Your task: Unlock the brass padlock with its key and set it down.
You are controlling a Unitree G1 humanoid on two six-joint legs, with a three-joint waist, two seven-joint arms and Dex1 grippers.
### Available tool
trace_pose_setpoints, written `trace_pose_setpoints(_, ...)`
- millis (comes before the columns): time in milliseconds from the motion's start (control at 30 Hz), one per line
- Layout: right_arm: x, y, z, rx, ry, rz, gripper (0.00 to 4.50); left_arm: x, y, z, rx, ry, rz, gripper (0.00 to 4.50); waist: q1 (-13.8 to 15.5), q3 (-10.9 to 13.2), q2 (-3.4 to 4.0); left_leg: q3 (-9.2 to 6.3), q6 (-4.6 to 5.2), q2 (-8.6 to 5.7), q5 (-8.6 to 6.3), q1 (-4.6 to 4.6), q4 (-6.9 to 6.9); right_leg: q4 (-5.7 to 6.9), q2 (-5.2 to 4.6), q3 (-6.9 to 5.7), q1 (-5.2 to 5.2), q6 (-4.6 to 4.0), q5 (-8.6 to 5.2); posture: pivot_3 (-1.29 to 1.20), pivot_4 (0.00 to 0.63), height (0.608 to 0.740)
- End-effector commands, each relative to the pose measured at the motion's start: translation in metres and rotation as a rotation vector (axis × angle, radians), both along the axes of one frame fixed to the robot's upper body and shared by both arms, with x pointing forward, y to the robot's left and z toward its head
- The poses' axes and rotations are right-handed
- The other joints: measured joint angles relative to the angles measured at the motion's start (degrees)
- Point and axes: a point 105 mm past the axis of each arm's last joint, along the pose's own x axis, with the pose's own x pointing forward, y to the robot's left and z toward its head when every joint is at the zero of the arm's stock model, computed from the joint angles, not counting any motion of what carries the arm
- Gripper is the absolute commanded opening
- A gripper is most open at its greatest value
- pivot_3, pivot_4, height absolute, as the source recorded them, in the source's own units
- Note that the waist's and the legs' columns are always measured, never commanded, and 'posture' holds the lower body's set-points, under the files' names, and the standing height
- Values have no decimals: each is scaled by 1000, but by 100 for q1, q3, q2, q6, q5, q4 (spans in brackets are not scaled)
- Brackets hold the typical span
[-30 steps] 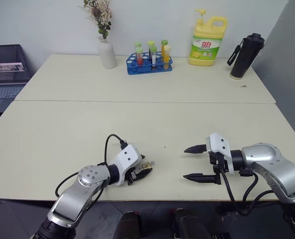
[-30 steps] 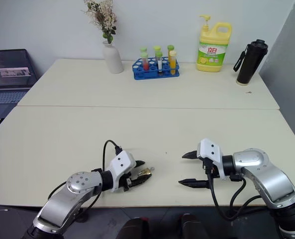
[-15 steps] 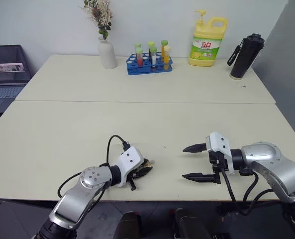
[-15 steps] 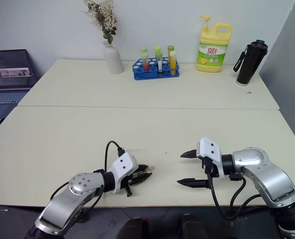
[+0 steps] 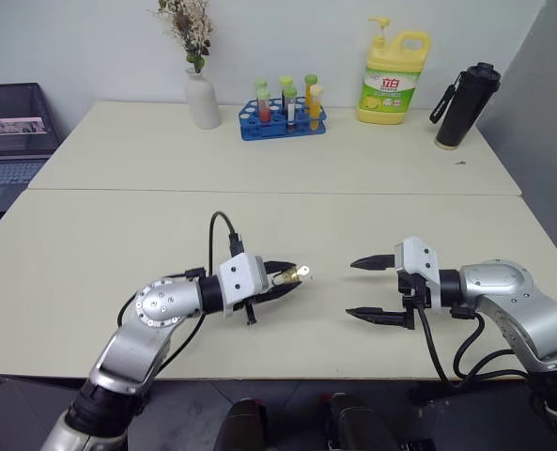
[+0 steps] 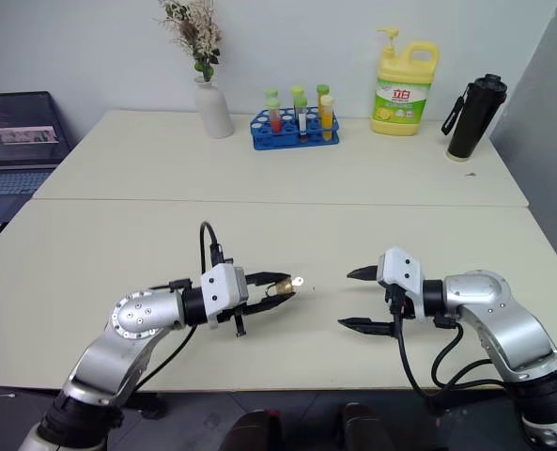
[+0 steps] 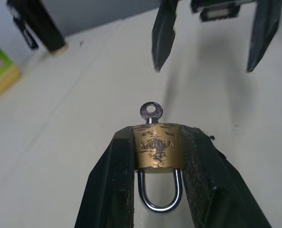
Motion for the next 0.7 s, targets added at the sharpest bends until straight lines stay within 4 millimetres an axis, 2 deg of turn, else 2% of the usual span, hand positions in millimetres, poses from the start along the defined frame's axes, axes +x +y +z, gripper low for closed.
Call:
trace_pose_setpoints(33, 7, -10, 9, 40, -55, -73, 4500, 3, -10, 16, 73, -234, -106, 979, 1, 0, 0, 2, 0, 0, 0, -1, 0, 0, 2, 1, 0, 0, 0, 0, 150, 740)
trace_pose_setpoints(133, 7, -15, 8, 76, 9, -123, 4500, 6, -15, 21, 137, -430, -173, 979, 12, 0, 0, 7, 0, -4, 0, -3, 0, -1, 9, 0, 0, 0, 1, 0, 150, 740)
trace_pose_setpoints(333, -2, -6, 19, 228, 133, -167, 4500, 5, -18, 25, 163, -747, -250, 979, -8, 0, 0, 2, 0, 6, 0, -1, -1, 0, -4, 6, 0, -4, 3, 0, 150, 740)
trace_pose_setpoints(467, 0, 12, 38, 360, 173, -158, 4500, 2, -17, 23, 133, -812, -258, 979, -15, 0, 0, 1, 0, 9, 0, -2, 0, 2, -3, 5, 0, -1, 3, 0, 150, 740)
trace_pose_setpoints(700, 1, 29, 50, 403, 240, -92, 4500, 3, -14, 26, 124, -860, -224, 979, -12, 0, 0, 2, 0, 7, 0, -4, 0, 1, -4, 0, 0, 3, 4, 0, 150, 740)
